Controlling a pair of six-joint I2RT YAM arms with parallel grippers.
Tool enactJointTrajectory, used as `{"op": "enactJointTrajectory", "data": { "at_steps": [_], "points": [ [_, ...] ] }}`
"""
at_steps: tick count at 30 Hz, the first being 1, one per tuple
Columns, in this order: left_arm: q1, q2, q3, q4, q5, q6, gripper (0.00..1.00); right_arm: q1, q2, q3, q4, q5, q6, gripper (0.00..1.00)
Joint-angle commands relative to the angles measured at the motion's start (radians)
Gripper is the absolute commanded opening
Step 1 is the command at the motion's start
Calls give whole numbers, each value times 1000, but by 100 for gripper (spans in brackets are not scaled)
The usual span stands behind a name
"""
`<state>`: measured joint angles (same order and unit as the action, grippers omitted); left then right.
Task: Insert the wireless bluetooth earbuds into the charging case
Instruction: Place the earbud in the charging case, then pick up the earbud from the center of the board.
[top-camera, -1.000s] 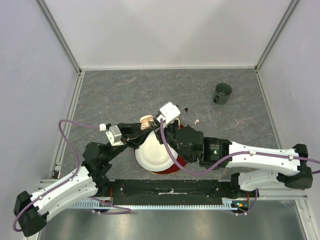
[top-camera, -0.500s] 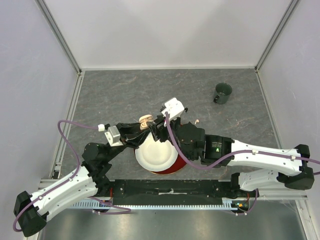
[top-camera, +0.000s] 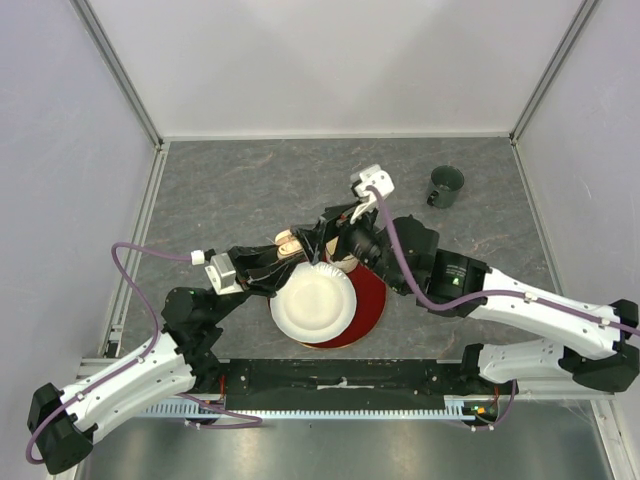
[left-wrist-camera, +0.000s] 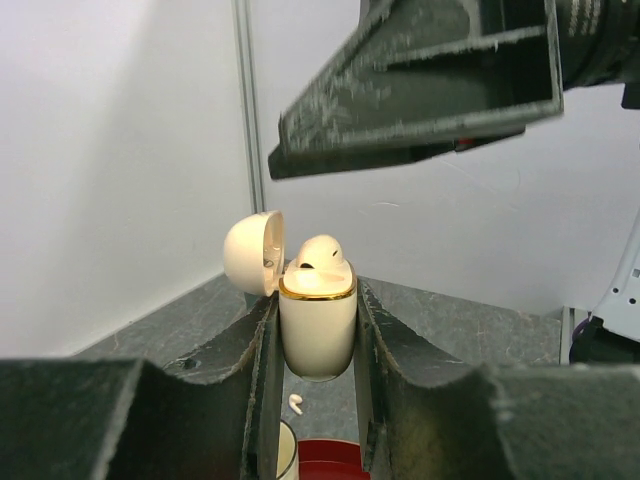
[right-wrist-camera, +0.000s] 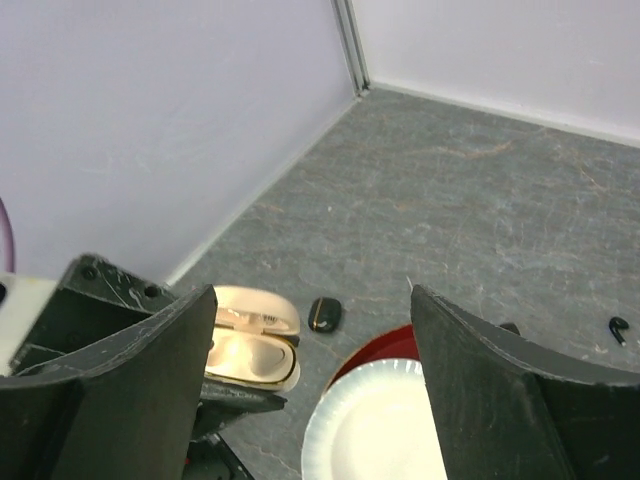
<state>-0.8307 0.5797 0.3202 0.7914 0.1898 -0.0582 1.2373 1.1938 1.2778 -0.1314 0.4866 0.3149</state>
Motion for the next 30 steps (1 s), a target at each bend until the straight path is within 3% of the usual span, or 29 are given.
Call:
{"op": "enactJointTrajectory", "data": {
  "at_steps": [1, 5, 7, 12, 14, 15, 20, 30],
  "points": [
    [-1, -7, 11, 57, -1, 27, 2, -39, -52, 55, 67, -85, 64, 87],
    [1, -7, 11, 57, 5, 23, 2, -68, -79, 49, 53, -65, 88, 91],
    [1, -9, 13, 58, 13, 21, 2, -94, -88, 51, 12, 45, 127, 92],
    [-1, -50, 14, 16, 19, 31, 2, -275, -63, 64, -271, 236, 301, 91],
    [1, -81, 7, -6, 8, 35, 2, -373, -37, 72, -405, 172, 404, 91],
    [-1, -90, 5, -14, 5, 43, 2, -474, -14, 57, -430, 124, 424, 91],
    [1, -126, 2, -41, -21, 57, 2, -737, 88, -24, -499, -167, 513, 89],
    [-1, -132, 54, -153, 10, 155, 2, -828, 223, -127, -497, -166, 723, 86]
  ]
}}
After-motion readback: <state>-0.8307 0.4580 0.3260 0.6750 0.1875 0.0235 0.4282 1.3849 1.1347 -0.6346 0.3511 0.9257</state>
